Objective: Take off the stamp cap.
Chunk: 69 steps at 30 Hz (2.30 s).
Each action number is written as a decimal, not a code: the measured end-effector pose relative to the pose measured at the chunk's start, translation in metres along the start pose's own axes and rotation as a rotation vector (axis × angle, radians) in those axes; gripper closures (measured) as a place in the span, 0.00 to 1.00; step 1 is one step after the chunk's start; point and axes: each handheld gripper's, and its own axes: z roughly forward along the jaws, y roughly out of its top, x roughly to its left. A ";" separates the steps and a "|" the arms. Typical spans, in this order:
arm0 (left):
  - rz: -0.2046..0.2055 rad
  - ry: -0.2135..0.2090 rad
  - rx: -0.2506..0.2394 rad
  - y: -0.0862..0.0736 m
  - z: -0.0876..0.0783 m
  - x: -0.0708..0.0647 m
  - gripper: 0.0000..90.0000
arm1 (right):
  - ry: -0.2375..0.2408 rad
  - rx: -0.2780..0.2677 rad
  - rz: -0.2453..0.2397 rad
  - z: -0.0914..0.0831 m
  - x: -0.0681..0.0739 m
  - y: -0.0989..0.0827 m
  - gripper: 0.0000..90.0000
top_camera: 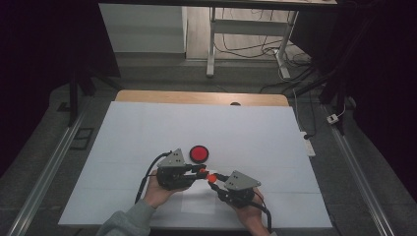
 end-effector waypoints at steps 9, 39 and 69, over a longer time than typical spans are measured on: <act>-0.001 -0.006 0.001 0.000 -0.001 0.002 0.81 | -0.021 -0.013 0.019 -0.008 -0.007 -0.004 0.72; -0.008 0.051 0.027 -0.002 -0.006 0.011 0.80 | -0.193 -0.014 0.132 -0.085 -0.056 -0.040 0.72; -0.004 0.135 -0.006 0.006 -0.020 0.024 0.80 | -0.244 -0.012 0.176 -0.110 -0.080 -0.054 0.72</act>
